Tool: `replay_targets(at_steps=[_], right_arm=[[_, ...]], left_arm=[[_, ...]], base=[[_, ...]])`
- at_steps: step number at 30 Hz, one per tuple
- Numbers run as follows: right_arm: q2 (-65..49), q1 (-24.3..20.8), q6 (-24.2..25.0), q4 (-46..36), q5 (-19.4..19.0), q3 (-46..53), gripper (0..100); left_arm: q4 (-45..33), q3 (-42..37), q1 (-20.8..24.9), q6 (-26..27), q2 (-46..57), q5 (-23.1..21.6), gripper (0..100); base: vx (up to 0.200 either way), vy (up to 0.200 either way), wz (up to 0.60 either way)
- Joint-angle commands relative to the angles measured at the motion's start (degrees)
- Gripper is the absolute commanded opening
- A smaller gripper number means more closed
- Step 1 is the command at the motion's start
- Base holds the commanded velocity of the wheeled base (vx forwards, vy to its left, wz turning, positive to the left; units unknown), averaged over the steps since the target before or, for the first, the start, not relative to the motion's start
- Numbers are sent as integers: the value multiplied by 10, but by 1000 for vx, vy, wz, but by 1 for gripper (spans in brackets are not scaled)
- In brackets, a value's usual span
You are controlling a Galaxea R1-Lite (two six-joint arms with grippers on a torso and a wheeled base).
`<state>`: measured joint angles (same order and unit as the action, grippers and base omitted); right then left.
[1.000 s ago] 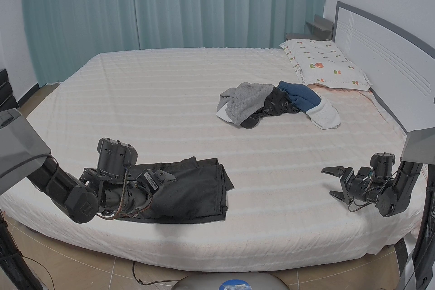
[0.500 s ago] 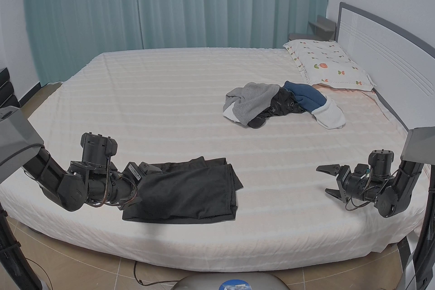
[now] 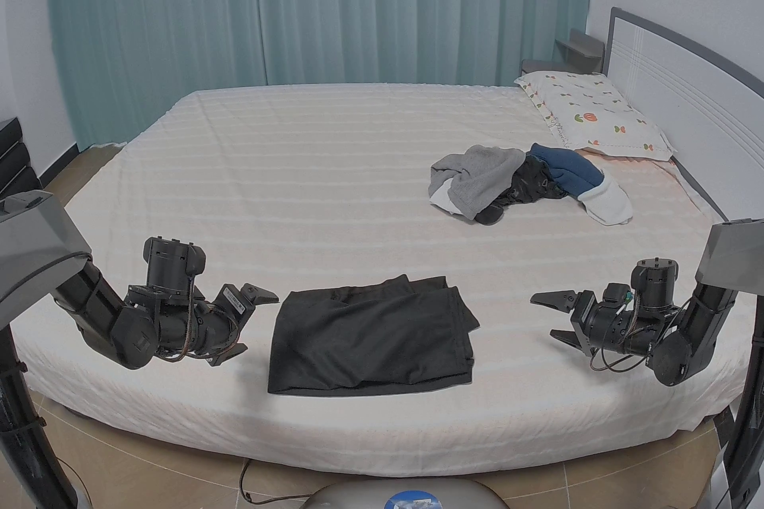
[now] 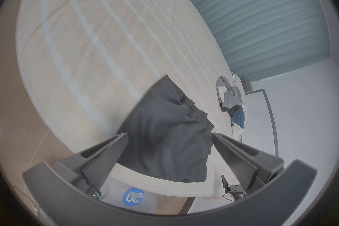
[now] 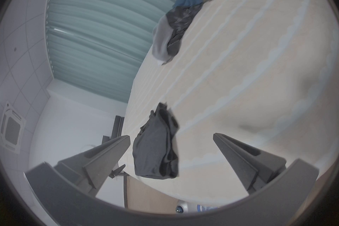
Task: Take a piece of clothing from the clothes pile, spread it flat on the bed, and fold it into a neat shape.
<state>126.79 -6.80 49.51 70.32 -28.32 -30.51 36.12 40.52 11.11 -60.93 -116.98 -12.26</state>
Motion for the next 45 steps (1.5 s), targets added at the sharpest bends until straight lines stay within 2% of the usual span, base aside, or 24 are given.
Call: replay_targets(at_steps=[1,7,10,11,12,14,19,35,36,39,45], right_arm=[[-5,-25,-16,-3,1,0,100],[-12,-45,-27,-41,20,-6,100],[-3,-65,-72,-56,61,-10,100],[-3,-66,-73,-56,64,-10,100],[5,-76,-86,-55,91,-11,100],[12,-84,-93,-53,98,-11,100],[27,-97,-115,-49,100,-10,100],[50,-133,-117,-48,108,-23,100],[53,-134,-117,-47,114,-23,0],[57,-135,-121,-43,125,-23,0],[58,-135,-158,-31,150,-12,0]], left_arm=[[24,2,2,-17,-18,-1,100],[45,-5,8,-20,-31,-2,100],[46,-1,15,-17,-44,2,100],[46,-1,15,-17,-45,2,100],[46,0,16,-17,-45,3,100],[46,1,16,-17,-45,3,100],[46,2,18,-17,-47,4,100],[46,6,21,-17,-47,4,100],[46,6,21,-17,-48,4,100],[46,6,21,-17,-48,4,100],[45,6,21,-17,-48,4,100]], base=[[0,0,0],[0,0,0],[0,0,0],[0,0,0],[0,0,0],[0,0,0],[0,0,0],[0,0,0],[0,0,0],[0,0,0],[0,0,0]])
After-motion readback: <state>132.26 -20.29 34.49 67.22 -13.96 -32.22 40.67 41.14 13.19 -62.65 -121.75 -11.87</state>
